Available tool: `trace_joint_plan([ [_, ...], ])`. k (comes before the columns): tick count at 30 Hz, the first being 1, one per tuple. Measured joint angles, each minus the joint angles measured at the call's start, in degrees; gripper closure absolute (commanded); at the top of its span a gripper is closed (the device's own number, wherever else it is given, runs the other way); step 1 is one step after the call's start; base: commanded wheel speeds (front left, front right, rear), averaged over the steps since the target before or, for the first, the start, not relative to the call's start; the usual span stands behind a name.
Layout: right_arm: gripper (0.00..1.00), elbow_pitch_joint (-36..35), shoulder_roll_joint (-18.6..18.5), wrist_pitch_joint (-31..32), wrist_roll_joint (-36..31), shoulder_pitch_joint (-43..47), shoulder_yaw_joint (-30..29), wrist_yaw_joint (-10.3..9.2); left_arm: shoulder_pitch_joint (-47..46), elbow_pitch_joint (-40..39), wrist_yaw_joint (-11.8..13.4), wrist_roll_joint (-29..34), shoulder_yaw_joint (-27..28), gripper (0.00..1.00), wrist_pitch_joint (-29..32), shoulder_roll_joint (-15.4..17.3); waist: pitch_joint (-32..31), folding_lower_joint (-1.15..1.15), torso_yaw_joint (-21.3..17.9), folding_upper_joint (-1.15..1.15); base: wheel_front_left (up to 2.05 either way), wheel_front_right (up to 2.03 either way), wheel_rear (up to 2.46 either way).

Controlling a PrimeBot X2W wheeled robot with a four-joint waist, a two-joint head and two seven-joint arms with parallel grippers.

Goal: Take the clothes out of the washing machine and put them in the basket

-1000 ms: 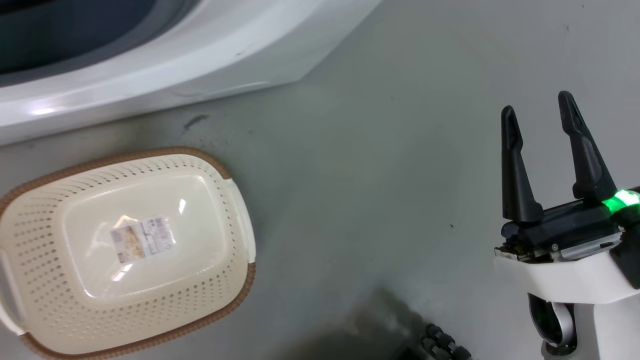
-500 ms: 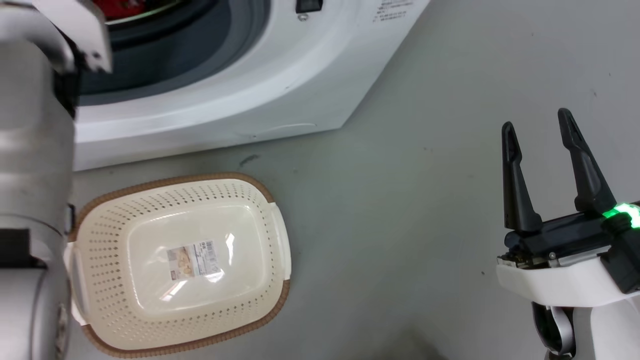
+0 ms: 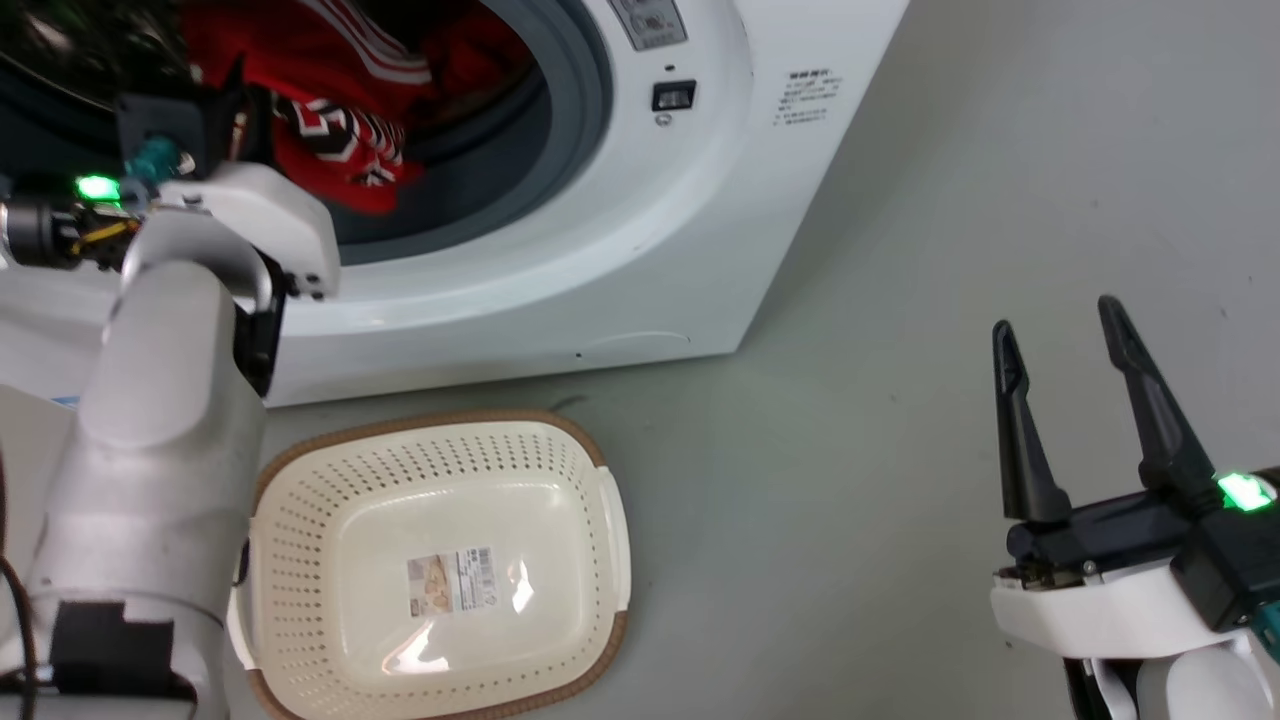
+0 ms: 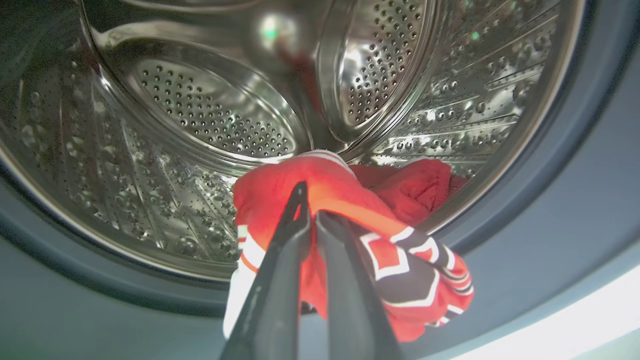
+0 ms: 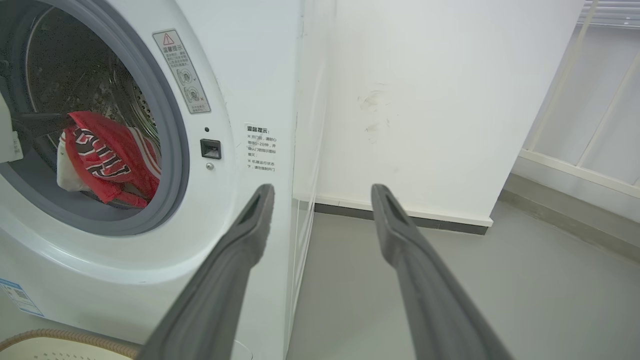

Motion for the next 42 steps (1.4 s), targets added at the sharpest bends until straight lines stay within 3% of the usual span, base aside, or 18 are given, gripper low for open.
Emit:
trace_joint_plan([
  [25, 0.0, 1.76, 0.0, 0.0, -1.33, 8.94, -1.0, 0.0, 30.15, -37.02, 0.34, -1.34, -0.7, 1.0, 1.34, 1.13, -15.0, 0.0, 5.88, 0.0, 0.0, 0.0, 0.0],
  [35, 0.0, 1.79, 0.0, 0.0, -1.32, 10.43, -1.38, 0.0, 38.02, -51.05, 1.81, -2.15, -1.03, 1.0, 6.44, 2.38, -16.52, 0.0, 7.15, 0.0, 0.0, 0.0, 0.0],
  [42, 0.0, 1.69, 0.0, 0.0, -1.32, 10.32, -1.71, 0.0, 41.98, -55.94, 2.33, -2.56, -1.7, 1.0, 8.57, 2.79, -15.24, 0.01, 7.41, 0.0, 0.0, 0.0, 0.0],
])
